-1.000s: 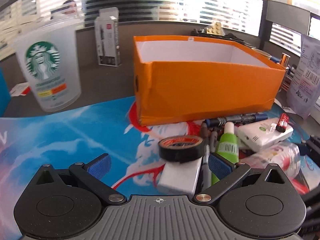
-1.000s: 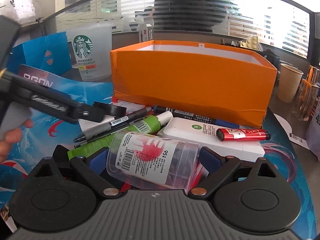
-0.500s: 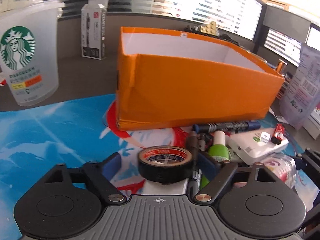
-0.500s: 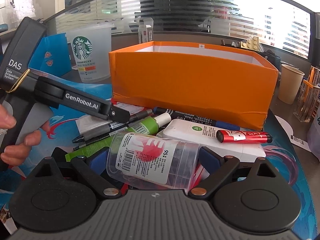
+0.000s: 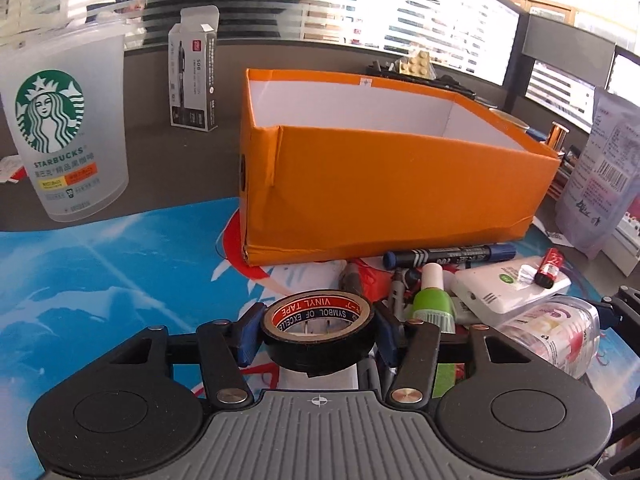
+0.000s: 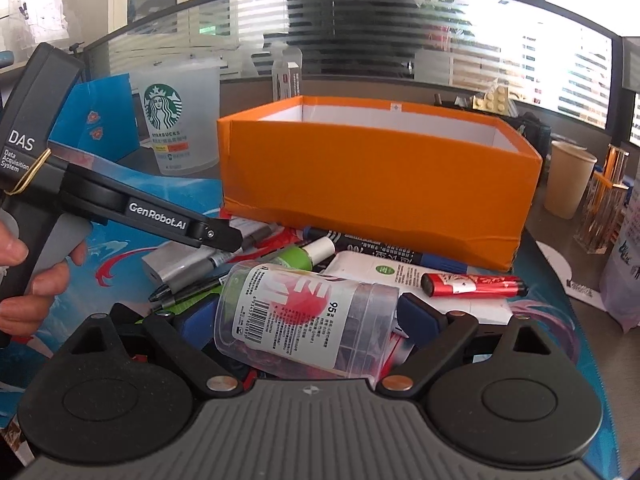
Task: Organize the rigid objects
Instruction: 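Grasp the black vinyl tape roll with left tool while right tool grasps clear plastic cup, then carry the tape roll and clear cup with both tools into the orange box, then open both tools to release the tape roll and cup inside the box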
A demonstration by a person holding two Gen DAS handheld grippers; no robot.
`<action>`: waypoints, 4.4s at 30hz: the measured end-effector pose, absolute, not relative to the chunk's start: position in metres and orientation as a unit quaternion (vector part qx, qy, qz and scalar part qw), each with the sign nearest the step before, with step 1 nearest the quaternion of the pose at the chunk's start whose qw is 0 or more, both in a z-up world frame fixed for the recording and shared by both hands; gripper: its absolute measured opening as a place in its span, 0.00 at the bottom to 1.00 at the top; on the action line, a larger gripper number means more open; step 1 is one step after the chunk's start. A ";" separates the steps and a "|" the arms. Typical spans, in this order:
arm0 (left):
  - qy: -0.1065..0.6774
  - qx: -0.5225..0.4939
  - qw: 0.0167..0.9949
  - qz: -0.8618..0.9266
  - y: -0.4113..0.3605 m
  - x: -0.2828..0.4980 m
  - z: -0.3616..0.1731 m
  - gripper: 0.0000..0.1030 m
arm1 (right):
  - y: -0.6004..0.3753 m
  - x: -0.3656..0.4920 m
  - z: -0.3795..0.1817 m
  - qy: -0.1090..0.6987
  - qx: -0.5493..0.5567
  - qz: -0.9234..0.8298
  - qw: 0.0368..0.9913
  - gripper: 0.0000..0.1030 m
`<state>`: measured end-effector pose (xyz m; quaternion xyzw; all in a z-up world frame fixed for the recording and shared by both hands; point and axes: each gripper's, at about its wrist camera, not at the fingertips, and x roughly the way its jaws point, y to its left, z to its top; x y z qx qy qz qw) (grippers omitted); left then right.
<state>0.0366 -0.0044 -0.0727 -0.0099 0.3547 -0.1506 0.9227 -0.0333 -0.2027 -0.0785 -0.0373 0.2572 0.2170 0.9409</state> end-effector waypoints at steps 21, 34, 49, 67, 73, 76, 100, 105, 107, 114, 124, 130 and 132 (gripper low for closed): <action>0.313 -0.001 0.939 -0.143 -0.010 0.019 -0.034 0.52 | -0.204 -0.048 -0.053 0.220 -0.050 0.206 0.952 0.90; 0.281 0.009 0.949 -0.141 -0.023 0.020 -0.002 0.52 | -0.215 -0.041 -0.028 0.185 -0.041 0.197 0.962 0.90; 0.256 0.004 0.957 -0.139 -0.036 0.053 0.031 0.52 | -0.236 0.001 0.008 0.141 -0.026 0.184 0.973 0.90; 0.266 0.027 0.954 -0.135 -0.068 0.128 0.038 0.53 | -0.248 0.108 0.030 0.166 -0.021 0.185 0.968 0.90; 0.298 0.019 0.945 -0.135 -0.069 0.152 0.013 0.53 | -0.247 0.139 0.014 0.196 -0.030 0.177 0.964 0.90; 0.314 0.017 0.940 -0.132 -0.069 0.163 0.001 0.53 | -0.244 0.151 0.005 0.210 -0.036 0.175 0.961 0.90; 0.386 0.034 0.914 -0.117 -0.077 0.197 -0.035 0.53 | -0.232 0.192 -0.030 0.326 -0.066 0.169 0.928 0.90; 0.403 0.039 0.907 -0.115 -0.080 0.200 -0.039 0.53 | -0.227 0.197 -0.030 0.348 -0.090 0.163 0.919 0.90; 0.406 0.041 0.906 -0.114 -0.080 0.200 -0.039 0.53 | -0.226 0.198 -0.030 0.355 -0.097 0.163 0.915 0.90; 0.413 0.044 0.903 -0.111 -0.081 0.201 -0.040 0.53 | -0.224 0.200 -0.030 0.366 -0.104 0.162 0.910 0.90; 0.414 0.047 0.902 -0.110 -0.082 0.199 -0.039 0.53 | -0.223 0.200 -0.029 0.372 -0.111 0.158 0.908 0.92; 0.420 0.039 0.900 -0.109 -0.080 0.199 -0.037 0.60 | -0.225 0.199 -0.027 0.367 -0.121 0.146 0.911 1.00; 0.418 0.037 0.901 -0.106 -0.078 0.197 -0.035 0.62 | -0.226 0.197 -0.025 0.364 -0.123 0.145 0.912 1.00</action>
